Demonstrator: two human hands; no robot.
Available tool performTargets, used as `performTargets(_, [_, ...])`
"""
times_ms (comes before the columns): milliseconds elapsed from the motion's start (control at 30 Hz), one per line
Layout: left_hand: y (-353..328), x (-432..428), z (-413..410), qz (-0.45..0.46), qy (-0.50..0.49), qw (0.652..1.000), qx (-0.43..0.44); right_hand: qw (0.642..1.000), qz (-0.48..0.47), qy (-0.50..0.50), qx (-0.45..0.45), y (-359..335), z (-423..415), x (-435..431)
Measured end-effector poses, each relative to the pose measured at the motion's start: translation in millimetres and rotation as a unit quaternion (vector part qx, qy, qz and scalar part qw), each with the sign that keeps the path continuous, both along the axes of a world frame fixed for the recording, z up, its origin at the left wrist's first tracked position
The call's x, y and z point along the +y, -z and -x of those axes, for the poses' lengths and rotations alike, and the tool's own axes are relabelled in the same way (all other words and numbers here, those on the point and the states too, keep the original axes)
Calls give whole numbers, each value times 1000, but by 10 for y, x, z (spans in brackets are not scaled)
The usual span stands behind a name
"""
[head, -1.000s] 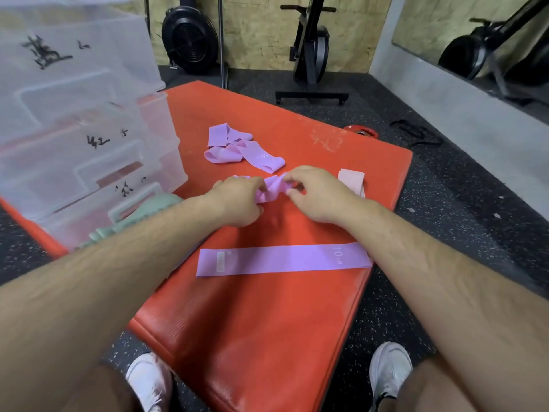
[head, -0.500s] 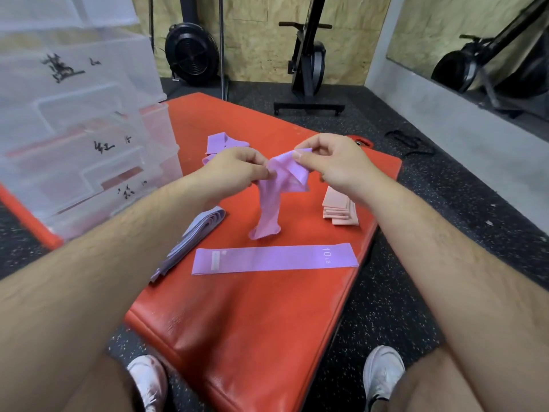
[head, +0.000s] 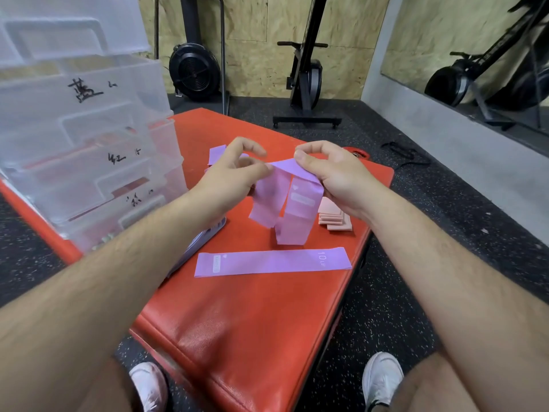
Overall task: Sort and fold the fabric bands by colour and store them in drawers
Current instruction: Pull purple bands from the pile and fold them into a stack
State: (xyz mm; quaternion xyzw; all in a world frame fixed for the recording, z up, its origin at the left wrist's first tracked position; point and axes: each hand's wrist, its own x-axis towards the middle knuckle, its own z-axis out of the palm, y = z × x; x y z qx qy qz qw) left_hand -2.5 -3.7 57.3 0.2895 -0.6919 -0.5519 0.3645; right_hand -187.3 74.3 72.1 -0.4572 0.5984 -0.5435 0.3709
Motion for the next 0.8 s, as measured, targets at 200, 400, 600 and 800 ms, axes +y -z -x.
performTargets(200, [-9, 86, 37, 91, -2, 995, -33, 1000, -6, -25, 5, 32, -84, 9])
performTargets(400, [-49, 3, 21, 51, -59, 996, -43, 990, -46, -112, 68, 55, -55, 63])
performTargets(600, [-34, 0, 36, 87, -76, 992, -59, 988, -53, -102, 100, 105, -167, 51])
performTargets(800, [-15, -2, 37, 117, -67, 989, -68, 993, -10, -22, 116, 198, -278, -45])
